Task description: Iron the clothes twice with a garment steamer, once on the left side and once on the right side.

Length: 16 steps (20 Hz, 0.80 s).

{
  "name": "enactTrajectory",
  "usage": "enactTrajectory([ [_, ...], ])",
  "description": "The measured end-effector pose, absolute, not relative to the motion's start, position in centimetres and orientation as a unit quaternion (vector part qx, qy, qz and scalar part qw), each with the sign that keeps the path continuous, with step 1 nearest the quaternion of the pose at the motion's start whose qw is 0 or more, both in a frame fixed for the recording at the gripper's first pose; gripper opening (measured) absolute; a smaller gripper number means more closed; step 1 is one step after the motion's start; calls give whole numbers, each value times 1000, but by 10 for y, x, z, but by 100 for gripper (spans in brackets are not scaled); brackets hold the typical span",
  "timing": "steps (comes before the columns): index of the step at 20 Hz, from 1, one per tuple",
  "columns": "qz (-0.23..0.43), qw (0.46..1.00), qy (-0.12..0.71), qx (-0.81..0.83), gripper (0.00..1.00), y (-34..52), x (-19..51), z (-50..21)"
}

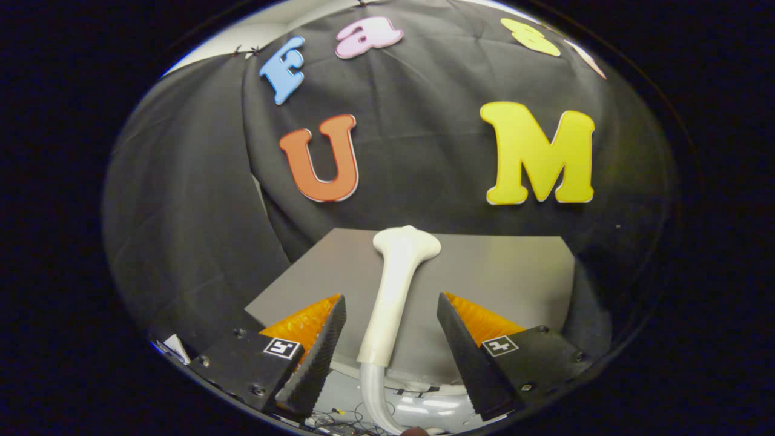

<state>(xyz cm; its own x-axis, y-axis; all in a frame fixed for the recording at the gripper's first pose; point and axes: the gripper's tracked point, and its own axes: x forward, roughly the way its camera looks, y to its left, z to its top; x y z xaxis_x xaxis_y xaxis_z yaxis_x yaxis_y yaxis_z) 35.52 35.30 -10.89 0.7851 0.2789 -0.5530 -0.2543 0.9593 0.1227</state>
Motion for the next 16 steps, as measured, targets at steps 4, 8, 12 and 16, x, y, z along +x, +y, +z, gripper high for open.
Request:
enactTrajectory([
  [4,118,930,349,-5,92,359,384,-148],
  [8,104,926,362,-22,84,360,398,-165],
  [12,105,926,362,-17,59,370,395,-165],
  [16,98,927,361,13,37,375,394,-161],
])
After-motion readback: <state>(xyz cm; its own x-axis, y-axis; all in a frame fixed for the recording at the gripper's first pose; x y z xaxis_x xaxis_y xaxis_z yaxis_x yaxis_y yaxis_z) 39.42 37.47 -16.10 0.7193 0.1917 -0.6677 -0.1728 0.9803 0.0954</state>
